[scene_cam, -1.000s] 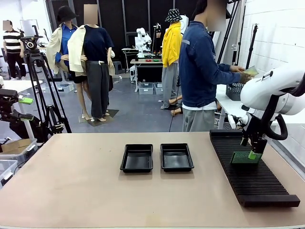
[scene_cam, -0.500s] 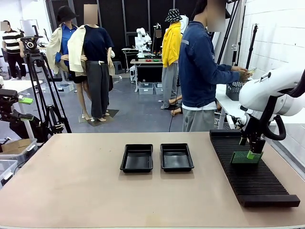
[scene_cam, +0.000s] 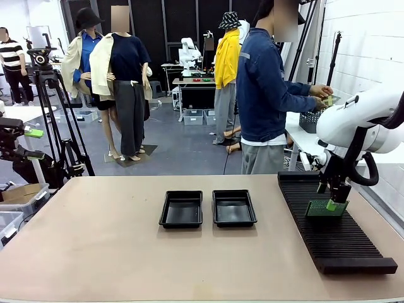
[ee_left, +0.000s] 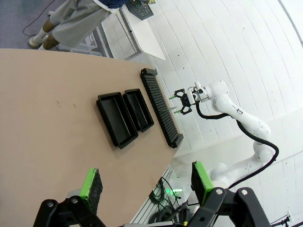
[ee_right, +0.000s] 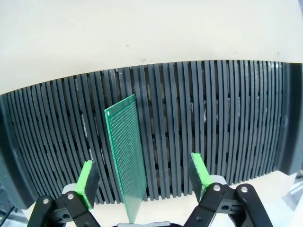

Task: Inspect and transfer BCBs to ESD trays.
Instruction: Pick up the Blank PCB from the PCB Rack and place it in the left ESD tray.

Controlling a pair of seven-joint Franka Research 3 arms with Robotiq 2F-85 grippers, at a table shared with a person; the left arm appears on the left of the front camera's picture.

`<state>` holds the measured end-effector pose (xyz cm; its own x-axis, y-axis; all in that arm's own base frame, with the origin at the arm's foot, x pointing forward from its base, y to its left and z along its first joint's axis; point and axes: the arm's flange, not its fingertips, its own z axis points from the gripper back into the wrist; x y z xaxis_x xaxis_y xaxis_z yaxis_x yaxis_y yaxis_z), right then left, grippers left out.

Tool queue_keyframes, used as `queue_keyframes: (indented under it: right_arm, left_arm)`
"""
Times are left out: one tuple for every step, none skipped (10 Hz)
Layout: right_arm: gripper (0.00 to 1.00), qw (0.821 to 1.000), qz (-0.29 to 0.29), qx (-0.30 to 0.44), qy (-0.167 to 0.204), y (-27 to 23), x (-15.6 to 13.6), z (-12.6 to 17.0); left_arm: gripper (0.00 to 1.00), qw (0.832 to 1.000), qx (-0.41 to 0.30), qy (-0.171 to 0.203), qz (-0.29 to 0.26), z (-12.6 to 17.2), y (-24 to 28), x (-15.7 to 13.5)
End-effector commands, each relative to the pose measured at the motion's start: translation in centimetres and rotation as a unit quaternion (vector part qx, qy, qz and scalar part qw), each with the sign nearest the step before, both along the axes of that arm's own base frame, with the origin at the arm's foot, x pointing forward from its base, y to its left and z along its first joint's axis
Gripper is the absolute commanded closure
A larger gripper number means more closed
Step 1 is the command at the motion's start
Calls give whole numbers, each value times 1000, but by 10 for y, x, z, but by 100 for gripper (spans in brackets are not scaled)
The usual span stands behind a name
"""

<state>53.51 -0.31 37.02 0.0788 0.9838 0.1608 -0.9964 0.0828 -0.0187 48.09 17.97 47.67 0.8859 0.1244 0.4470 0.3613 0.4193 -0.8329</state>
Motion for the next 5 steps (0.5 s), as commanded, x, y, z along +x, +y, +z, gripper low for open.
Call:
queue_keyframes:
  right_arm:
    - [19,1000,-8,-4,8,2,3,-2]
    - [28,1000,-8,-5,10,3,4,-1]
    - [38,1000,-8,-4,10,3,4,-1]
    - [48,1000,-7,-4,10,3,4,-1]
    - [58,1000,-8,-5,12,3,5,-1]
  left_arm:
    - [0,1000,-1,4,4,2,0,0]
    - [0,1000,-1,4,4,2,0,0]
    - [0,1000,-1,4,4,2,0,0]
    - [0,1000,-1,4,4,2,0,0]
    - [0,1000,-1,4,4,2,0,0]
